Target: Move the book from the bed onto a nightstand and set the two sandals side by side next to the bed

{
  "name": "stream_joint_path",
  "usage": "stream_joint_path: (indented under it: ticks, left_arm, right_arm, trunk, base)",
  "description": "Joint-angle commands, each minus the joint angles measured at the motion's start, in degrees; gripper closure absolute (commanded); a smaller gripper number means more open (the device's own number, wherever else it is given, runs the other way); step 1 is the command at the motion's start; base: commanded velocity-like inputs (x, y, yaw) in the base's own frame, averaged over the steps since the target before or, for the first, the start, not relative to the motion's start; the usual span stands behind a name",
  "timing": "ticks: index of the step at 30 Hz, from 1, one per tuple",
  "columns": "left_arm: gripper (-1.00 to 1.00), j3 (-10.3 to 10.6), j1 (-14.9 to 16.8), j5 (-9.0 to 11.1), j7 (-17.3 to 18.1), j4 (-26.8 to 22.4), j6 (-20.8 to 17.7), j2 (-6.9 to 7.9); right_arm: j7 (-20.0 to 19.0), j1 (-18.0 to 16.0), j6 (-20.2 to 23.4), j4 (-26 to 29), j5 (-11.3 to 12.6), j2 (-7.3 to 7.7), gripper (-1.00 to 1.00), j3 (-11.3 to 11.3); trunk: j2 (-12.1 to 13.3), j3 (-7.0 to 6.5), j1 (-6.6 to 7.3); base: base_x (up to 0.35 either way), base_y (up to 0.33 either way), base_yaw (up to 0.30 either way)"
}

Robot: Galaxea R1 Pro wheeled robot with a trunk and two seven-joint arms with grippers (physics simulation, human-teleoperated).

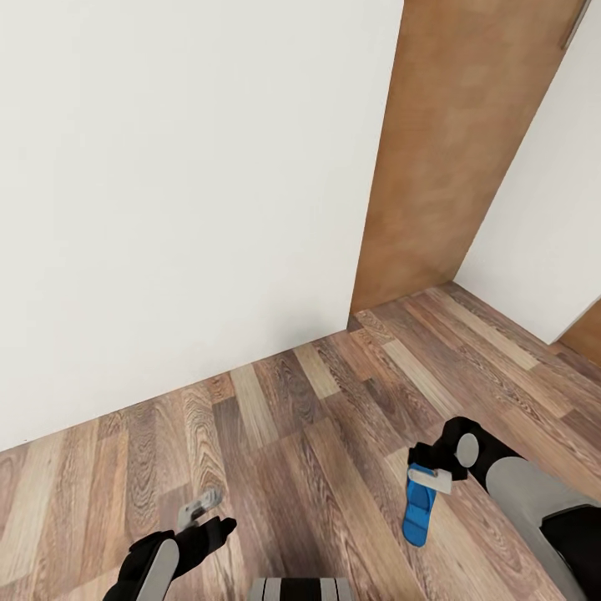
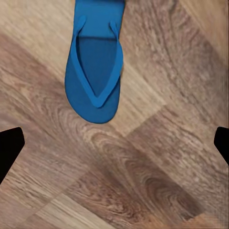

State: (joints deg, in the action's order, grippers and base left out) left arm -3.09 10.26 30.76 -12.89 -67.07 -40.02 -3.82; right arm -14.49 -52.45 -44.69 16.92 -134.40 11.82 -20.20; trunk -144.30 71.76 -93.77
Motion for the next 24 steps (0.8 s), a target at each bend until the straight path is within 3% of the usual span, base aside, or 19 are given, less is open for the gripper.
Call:
stream_joint_path:
  ticks: [1,5,7,13,18,24]
  left_arm:
    - [-1.00,-0.06,0.02,0.61,-0.41,-0.08,-0.23,-0.03]
    - [-1.00,0.07,-0.09,0.51,-0.16,0.21,0.40,0.04]
    - [-1.00,0.25,-0.22,0.22,0.10,2.90,2.01,0.15]
    - [-1.00,0.40,-0.27,0.06,0.26,5.64,3.53,0.20]
    - [-1.00,0.43,-0.28,0.04,0.30,6.29,3.85,0.21]
    - [-1.00,-0.02,-0.06,0.65,0.08,4.86,3.60,-0.30]
  right_arm:
    - [-0.06,-0.01,-0.18,0.14,0.34,0.05,-1.00,-0.17]
    - [0.68,-0.01,-0.16,0.19,0.32,0.10,-1.00,-0.18]
    - [1.06,-0.02,-0.11,0.21,0.34,0.12,-1.00,-0.18]
    - [1.37,-0.02,-0.01,0.22,0.36,0.13,-1.00,-0.15]
    - [1.44,-0.02,0.02,0.22,0.36,0.14,-1.00,-0.14]
    - [0.98,-0.02,0.02,0.22,0.27,0.09,-1.00,-0.16]
  trunk:
    - [-0.02,0.05,0.01]
    - [-0.02,0.05,0.01]
    - [-0.02,0.05,0.01]
    - [-0.02,0.05,0.01]
    - [-0.02,0.05,0.01]
    - [-0.05,0.49,-0.04]
  base:
    - [0.000,0.000,0.000]
    - [0.000,0.000,0.000]
    - [0.084,0.000,0.000]
    - [0.219,0.000,0.000]
    - [0.277,0.000,0.000]
    - [0.072,0.000,0.000]
